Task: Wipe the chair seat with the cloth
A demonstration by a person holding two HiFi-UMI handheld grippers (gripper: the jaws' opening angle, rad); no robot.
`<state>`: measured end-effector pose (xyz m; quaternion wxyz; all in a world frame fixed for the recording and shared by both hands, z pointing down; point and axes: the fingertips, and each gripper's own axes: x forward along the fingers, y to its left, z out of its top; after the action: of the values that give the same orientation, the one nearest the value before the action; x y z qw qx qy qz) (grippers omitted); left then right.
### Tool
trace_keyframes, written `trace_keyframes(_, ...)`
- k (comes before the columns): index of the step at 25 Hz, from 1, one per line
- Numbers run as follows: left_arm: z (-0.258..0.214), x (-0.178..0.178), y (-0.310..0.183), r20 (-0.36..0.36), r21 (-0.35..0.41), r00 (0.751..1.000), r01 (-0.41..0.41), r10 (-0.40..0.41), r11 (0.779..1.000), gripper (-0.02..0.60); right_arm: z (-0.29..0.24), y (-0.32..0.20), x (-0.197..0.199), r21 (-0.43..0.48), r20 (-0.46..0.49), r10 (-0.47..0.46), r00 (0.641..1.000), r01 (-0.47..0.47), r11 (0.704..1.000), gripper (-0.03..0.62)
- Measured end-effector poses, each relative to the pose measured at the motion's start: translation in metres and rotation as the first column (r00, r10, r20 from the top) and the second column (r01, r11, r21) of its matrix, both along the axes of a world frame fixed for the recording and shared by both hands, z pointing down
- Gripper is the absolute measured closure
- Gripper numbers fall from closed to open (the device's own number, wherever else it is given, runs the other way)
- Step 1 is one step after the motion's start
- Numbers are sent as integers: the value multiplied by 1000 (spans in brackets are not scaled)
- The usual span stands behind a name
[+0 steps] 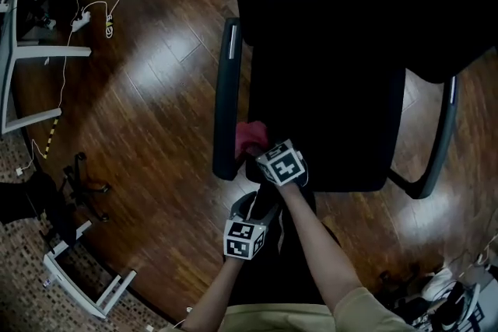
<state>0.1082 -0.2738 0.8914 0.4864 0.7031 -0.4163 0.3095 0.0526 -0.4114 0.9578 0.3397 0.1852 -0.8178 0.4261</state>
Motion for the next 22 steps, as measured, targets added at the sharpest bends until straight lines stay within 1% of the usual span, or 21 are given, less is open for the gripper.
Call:
trace_keyframes(1, 0, -1, -2, 0, 8, 1000, 3, -3, 1000, 310, 6, -7, 26, 25, -72, 45, 996, -43, 999, 579)
trace_keyframes(2, 3, 0, -5, -2, 13, 1000, 8, -8, 1000, 310, 11, -14, 64, 57, -152, 109, 982, -101, 993, 579)
trace_keyframes(3, 6, 2, -5, -5, 13, 1000, 14, -14, 1000, 310, 13, -16, 110, 95, -239, 186, 953, -167, 981, 579)
trace_keyframes(4, 10, 4, -4, -10, 9, 1000, 20, -20, 1000, 310, 14, -14, 162, 139, -337, 260, 905, -225, 964, 579)
trace_keyframes(5, 13, 6, -2, -17, 3, 999, 27, -27, 1000, 310, 14, -6, 217, 188, -446, 314, 838, -256, 948, 579)
trace_keyframes(6, 16, 10, 0, -26, -5, 999, 36, -37, 999, 310, 13, 3, 272, 234, -560, 344, 754, -255, 938, 579)
trace_keyframes(7, 17, 17, 1, -38, -10, 998, 45, -45, 999, 310, 12, 12, 325, 268, -661, 355, 661, -235, 934, 579)
trace_keyframes(8, 17, 26, 1, -56, -12, 997, 48, -49, 999, 310, 11, 19, 371, 287, -733, 361, 576, -220, 932, 579)
trace_keyframes(9, 17, 37, 0, -76, -10, 996, 44, -45, 999, 310, 11, 25, 405, 296, -770, 371, 519, -223, 929, 579)
trace_keyframes(10, 17, 48, -2, -96, -4, 995, 37, -37, 999, 309, 12, 27, 423, 303, -783, 381, 491, -234, 924, 582)
trace_keyframes(11, 17, 56, -3, -110, 2, 993, 32, -31, 999, 310, 14, 26, 426, 307, -786, 383, 485, -231, 923, 583)
trace_keyframes(12, 17, 61, -4, -118, 5, 992, 34, -33, 999, 309, 15, 23, 415, 311, -780, 375, 501, -210, 927, 583)
trace_keyframes(13, 16, 63, -3, -121, 4, 992, 45, -44, 999, 310, 15, 18, 394, 313, -756, 364, 544, -188, 931, 583)
trace_keyframes(14, 15, 62, -3, -119, 1, 991, 60, -59, 998, 310, 14, 14, 365, 314, -704, 359, 613, -184, 931, 582)
trace_keyframes(15, 13, 59, -2, -114, -2, 991, 73, -73, 997, 310, 12, 11, 328, 309, -623, 357, 696, -200, 930, 582)
trace_keyframes(17, 7, 48, -3, -98, 5, 991, 88, -87, 996, 310, 6, 8, 242, 254, -398, 336, 854, -249, 935, 582)
trace_keyframes(18, 3, 39, -4, -86, 12, 992, 93, -92, 996, 310, 2, 10, 195, 200, -266, 312, 912, -265, 943, 582)
trace_keyframes(19, -1, 29, -5, -72, 18, 993, 100, -98, 995, 310, -4, 13, 147, 134, -134, 283, 950, -265, 955, 582)
trace_keyframes(20, -4, 19, -4, -57, 22, 992, 110, -108, 994, 310, -9, 17, 102, 70, -18, 248, 968, -247, 967, 580)
trace_keyframes(21, -7, 9, -2, -43, 23, 992, 121, -120, 992, 310, -12, 22, 63, 15, 71, 209, 975, -210, 978, 582)
trace_keyframes(22, -9, 0, 1, -30, 22, 991, 133, -132, 991, 311, -12, 29, 30, -27, 127, 167, 978, -165, 986, 580)
